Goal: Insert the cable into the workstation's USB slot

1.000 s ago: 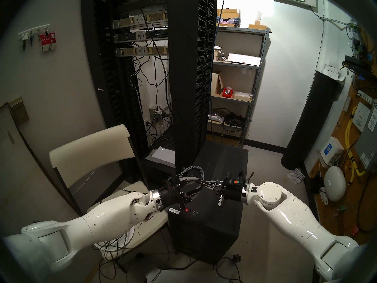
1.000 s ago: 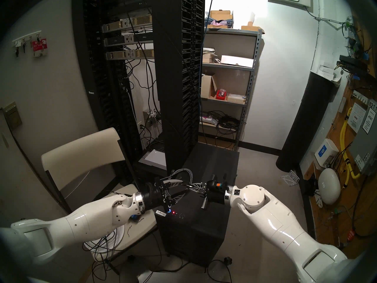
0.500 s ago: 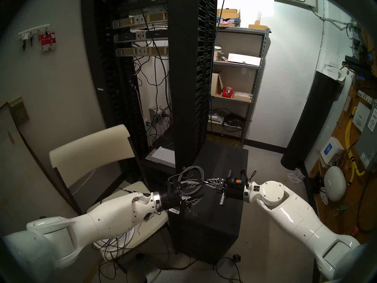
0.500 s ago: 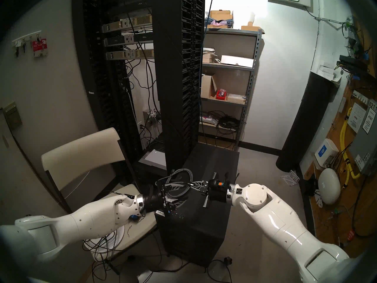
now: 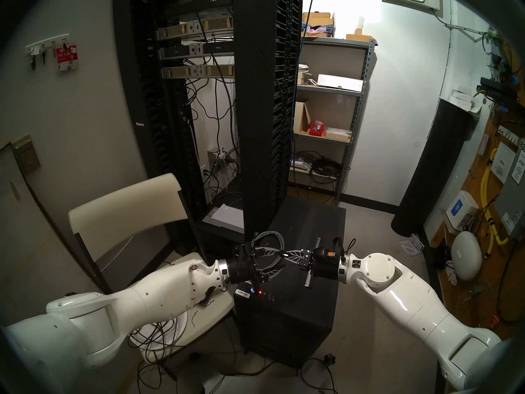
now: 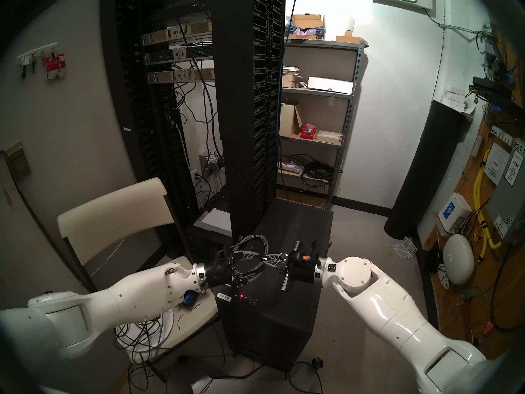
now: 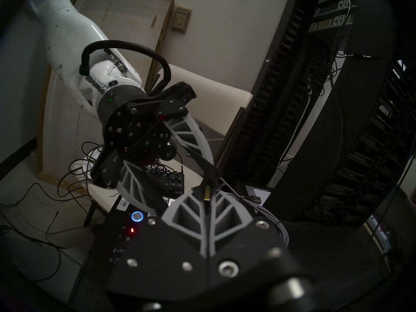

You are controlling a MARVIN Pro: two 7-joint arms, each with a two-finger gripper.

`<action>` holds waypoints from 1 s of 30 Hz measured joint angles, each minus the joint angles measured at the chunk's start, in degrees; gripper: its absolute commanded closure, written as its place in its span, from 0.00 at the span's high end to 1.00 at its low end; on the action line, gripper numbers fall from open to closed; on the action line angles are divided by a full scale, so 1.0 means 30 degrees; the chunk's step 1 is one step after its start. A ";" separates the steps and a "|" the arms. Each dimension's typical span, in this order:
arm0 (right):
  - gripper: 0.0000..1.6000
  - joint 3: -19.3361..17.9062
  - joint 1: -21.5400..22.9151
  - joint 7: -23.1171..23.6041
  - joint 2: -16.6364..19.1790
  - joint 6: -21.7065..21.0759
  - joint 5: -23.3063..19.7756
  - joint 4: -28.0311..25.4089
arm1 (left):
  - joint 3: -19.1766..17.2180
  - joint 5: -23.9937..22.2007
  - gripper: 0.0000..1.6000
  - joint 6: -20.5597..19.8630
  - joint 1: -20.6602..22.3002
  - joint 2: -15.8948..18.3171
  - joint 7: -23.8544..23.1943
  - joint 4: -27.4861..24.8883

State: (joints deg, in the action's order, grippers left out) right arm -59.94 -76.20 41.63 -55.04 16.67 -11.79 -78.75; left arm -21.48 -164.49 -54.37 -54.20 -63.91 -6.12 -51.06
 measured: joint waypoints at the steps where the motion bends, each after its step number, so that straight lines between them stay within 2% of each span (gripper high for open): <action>1: 0.00 0.0006 -0.0013 0.0028 0.0000 0.0002 0.0006 -0.0004 | 0.0000 -0.0013 0.49 -0.0001 0.0065 -0.0055 0.0102 0.0118; 10: 0.00 0.0019 -0.0115 0.0228 0.0007 0.0002 0.0061 -0.0032 | -0.0042 -0.0062 0.49 -0.0027 0.0402 -0.0473 0.0802 0.0927; 20: 0.00 0.0016 -0.0176 0.0238 0.0115 -0.0076 0.0557 -0.0103 | -0.0229 -0.0067 0.53 -0.0030 0.0465 -0.0731 0.1274 0.1234; 30: 0.00 -0.0079 -0.0306 0.0189 0.0399 -0.0356 0.0820 -0.0324 | -0.0384 -0.0058 0.47 -0.0030 0.0462 -0.0858 0.1279 0.1267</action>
State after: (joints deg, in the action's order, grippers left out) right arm -60.18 -77.12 42.20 -53.85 15.61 -9.33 -79.72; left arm -22.64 -164.67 -54.46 -52.82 -66.48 -2.28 -47.26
